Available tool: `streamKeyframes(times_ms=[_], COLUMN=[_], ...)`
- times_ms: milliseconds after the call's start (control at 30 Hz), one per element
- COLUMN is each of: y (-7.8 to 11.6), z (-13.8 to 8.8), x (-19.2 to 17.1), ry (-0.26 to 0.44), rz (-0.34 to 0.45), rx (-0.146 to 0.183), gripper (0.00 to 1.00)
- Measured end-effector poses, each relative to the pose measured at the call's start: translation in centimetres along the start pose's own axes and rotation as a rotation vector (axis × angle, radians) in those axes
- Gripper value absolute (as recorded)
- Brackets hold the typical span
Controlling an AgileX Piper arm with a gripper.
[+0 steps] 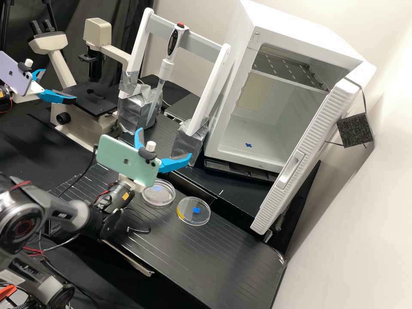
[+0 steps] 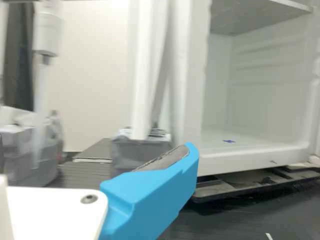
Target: Open the bottle
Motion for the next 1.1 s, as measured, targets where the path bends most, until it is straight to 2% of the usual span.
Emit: streamKeyframes(times_ms=[167,333,433,533,933,1033,1100], y=[-1.3,-3.0,-3.7,-4.1,-4.9,-5.1,-5.5], z=[-1.0,-1.9,-1.9,-1.9,-1.8,-2.1,-2.4], x=[-1.3,-1.2,-0.6,0.3,2.8,3.0,3.1], ry=[0.046,0.083,0.073,0.060,-0.005,-0.002,0.013], rz=[-0.046,-0.107,-0.128,-0.135,-0.142,-0.151,-0.163], rx=[0.008,-0.016,-0.027,-0.018,-0.025,-0.027,-0.040], gripper=[1.00,1.00,1.00,1.00,1.00,1.00,1.00])
